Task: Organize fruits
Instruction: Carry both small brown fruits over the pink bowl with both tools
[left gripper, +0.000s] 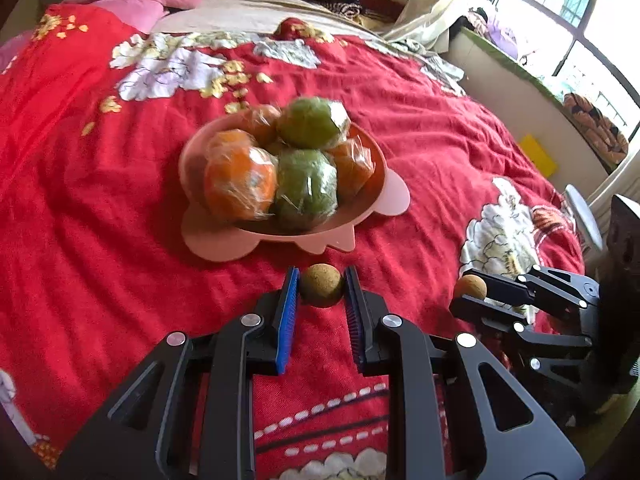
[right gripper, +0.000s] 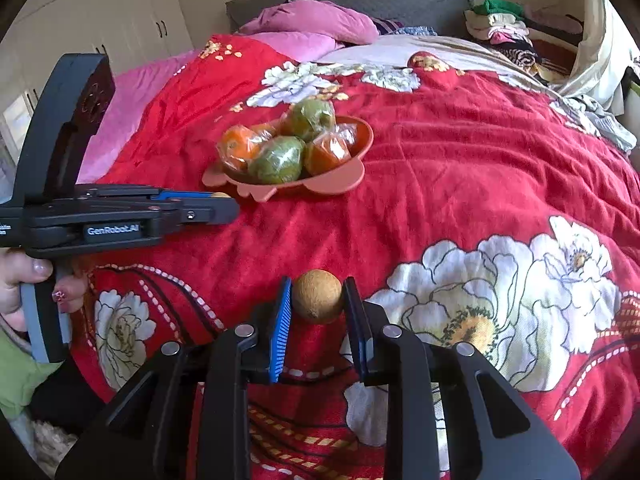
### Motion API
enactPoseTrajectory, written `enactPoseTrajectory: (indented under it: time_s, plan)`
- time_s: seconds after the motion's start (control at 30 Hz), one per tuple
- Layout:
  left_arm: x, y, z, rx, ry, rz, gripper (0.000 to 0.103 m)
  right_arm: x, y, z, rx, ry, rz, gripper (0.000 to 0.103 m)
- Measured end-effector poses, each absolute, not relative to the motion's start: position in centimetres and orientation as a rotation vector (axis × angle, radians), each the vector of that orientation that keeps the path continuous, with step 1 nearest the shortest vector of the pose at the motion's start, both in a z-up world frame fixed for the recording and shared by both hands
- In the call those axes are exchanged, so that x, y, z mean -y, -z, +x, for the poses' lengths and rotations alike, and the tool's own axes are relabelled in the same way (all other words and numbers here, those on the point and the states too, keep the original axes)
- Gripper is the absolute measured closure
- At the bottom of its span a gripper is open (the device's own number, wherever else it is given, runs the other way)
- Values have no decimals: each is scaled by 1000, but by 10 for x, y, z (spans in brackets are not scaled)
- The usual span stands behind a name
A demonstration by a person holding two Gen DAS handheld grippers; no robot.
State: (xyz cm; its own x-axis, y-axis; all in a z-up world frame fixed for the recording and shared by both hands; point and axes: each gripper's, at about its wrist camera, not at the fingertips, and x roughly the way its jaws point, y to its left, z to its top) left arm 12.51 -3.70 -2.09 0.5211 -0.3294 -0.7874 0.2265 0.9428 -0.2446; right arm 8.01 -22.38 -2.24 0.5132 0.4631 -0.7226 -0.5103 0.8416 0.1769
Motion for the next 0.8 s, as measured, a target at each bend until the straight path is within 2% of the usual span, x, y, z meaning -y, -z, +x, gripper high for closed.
enactPoseTrajectory:
  time_s: [0.37, 0.8]
  plan:
    - [13, -10, 131, -904, 289, -123, 87, 211, 3, 94, -799, -608, -81, 78]
    - [16, -15, 167, -916, 288, -95, 87, 191, -8, 127, -766, -628, -105, 78]
